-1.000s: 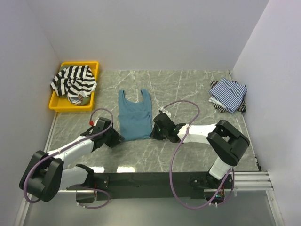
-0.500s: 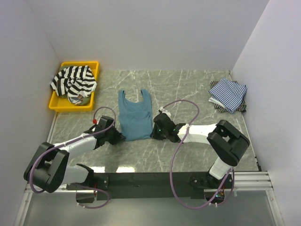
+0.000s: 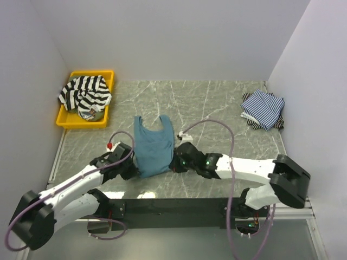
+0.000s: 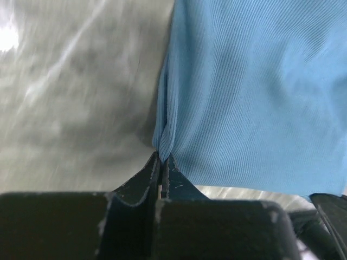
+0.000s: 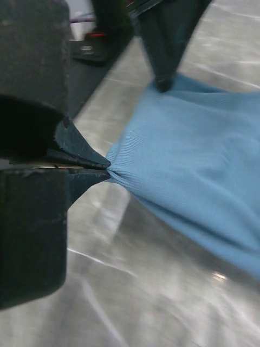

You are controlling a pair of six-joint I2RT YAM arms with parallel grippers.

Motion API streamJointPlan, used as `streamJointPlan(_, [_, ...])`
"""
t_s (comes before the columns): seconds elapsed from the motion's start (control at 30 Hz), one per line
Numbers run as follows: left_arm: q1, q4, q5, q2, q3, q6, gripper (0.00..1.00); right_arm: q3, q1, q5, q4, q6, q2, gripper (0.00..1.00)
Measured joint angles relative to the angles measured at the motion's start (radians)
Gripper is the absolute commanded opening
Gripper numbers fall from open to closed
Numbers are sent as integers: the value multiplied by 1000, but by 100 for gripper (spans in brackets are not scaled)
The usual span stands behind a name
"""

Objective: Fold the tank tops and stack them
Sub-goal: Fold the tank top

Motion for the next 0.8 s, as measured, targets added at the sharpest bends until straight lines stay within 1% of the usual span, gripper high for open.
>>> streamJointPlan(0.17, [-96, -158, -31, -191, 4, -45, 1, -29, 142, 57, -78, 52, -89, 0])
streamJointPlan(0.23, [-119, -209, -38, -238, 19, -60, 1, -29, 188, 74, -106, 72, -108, 0])
streamJointPlan(0.33, [-128, -271, -61, -254, 68, -70, 1, -22, 212, 96, -151, 89, -122, 0])
streamJointPlan(0.43, [-128, -288, -97, -216, 147, -69, 1, 16, 209, 129, -209, 89, -122, 0])
streamJointPlan(0.53, [-127, -280, -137, -141, 229, -56, 1, 79, 183, 146, -247, 71, -116, 0])
streamJointPlan(0.63, [-102, -251, -160, -42, 306, -22, 1, 131, 106, 138, -245, 38, -100, 0])
streamJointPlan(0.8, [17, -150, -149, 106, 394, 39, 1, 174, -48, 86, -233, -21, -49, 0])
